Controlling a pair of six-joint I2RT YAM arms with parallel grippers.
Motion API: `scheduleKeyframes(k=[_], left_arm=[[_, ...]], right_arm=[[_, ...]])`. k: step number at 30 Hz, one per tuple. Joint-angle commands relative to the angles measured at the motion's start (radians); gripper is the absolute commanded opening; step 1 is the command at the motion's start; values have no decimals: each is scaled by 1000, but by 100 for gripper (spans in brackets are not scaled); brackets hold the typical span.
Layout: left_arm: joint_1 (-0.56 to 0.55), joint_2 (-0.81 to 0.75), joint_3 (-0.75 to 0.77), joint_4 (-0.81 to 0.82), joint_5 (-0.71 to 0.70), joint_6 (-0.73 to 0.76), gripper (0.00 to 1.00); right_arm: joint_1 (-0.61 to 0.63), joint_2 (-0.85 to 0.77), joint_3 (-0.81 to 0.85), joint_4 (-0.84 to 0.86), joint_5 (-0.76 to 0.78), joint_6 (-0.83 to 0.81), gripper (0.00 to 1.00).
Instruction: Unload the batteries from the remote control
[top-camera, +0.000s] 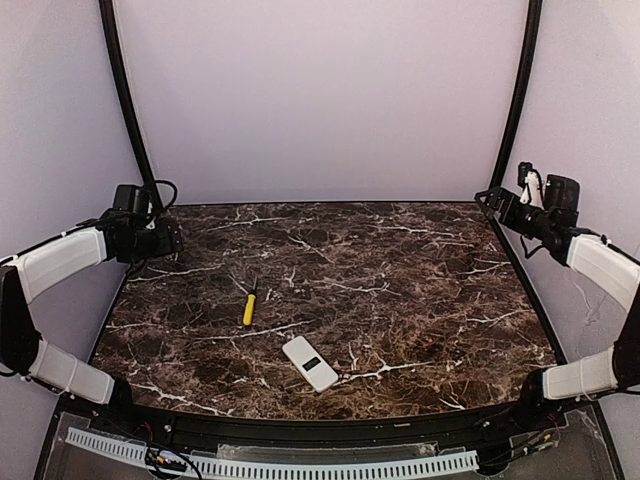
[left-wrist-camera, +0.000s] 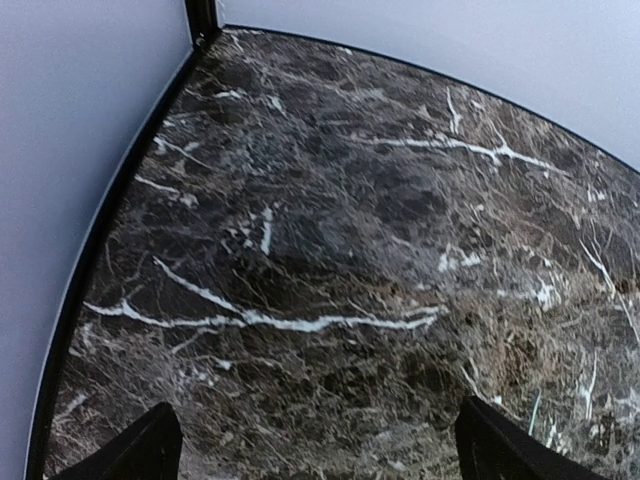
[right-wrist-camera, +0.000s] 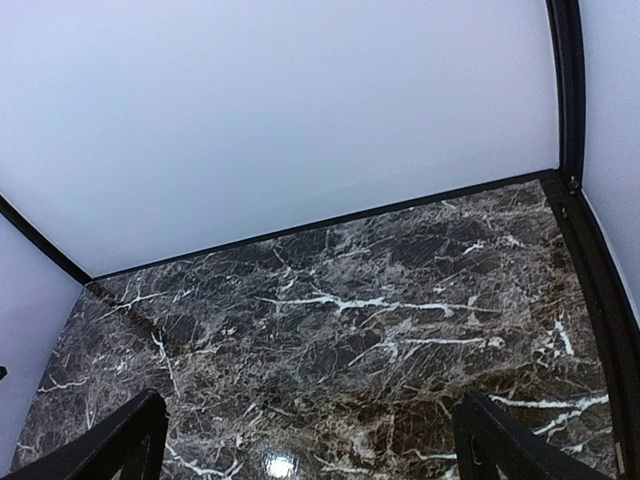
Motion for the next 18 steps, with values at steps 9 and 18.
scheduleKeyframes(k=[9, 18], left_arm=[[-100, -38, 107, -278, 240, 82, 99], [-102, -72, 130, -326, 333, 170, 99]], right_arm=[[187, -17, 143, -273, -22, -136, 99], [494, 29, 218, -383, 91, -218, 99]])
